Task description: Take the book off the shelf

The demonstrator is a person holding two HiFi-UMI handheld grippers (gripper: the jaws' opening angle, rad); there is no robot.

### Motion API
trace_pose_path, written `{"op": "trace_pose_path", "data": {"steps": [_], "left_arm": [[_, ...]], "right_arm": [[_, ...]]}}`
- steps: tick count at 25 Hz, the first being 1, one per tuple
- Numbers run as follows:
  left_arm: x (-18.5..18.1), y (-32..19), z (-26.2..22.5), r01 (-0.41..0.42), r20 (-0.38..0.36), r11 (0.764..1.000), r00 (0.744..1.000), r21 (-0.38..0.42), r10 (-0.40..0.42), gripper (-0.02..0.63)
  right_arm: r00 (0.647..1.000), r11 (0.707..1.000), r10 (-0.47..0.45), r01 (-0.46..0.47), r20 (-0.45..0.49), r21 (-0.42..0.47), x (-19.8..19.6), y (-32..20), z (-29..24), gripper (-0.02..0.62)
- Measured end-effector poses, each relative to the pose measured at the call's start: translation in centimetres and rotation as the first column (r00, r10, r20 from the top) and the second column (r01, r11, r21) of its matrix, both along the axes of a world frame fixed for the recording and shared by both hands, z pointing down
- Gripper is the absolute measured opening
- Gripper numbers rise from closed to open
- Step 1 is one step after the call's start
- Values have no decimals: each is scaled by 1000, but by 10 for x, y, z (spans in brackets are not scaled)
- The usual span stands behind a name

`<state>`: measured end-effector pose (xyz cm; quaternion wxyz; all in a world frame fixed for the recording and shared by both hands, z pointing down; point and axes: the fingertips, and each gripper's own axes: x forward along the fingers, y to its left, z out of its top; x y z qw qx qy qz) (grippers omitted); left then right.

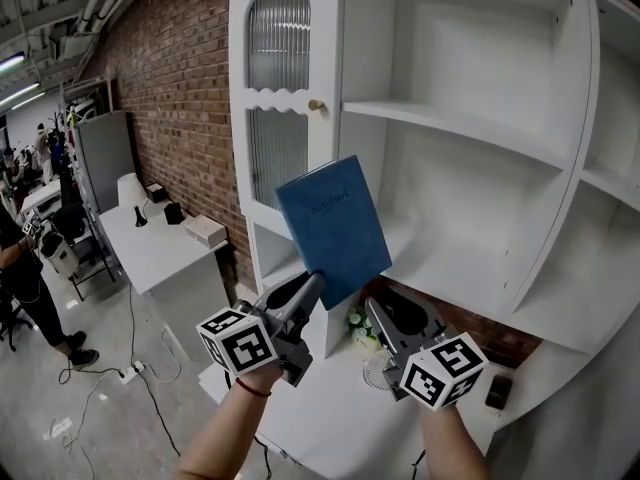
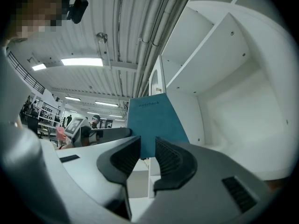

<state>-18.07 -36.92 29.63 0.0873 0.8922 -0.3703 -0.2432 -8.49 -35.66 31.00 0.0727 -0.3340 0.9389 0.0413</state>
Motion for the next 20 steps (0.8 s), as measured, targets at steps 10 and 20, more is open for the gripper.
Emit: {"op": "trace_pose_path", "data": {"steps": [10,20], "left_arm": [[6,3,27,-18,-9,1000,1000,-22,18,43],[17,7,60,-43,-37,997,998,-66,41,43]], "right_arm": [[1000,1000,-10,10,10,-10,1,7,29,95],[1000,999,11,-10,8,-42,11,10,59,90]]}}
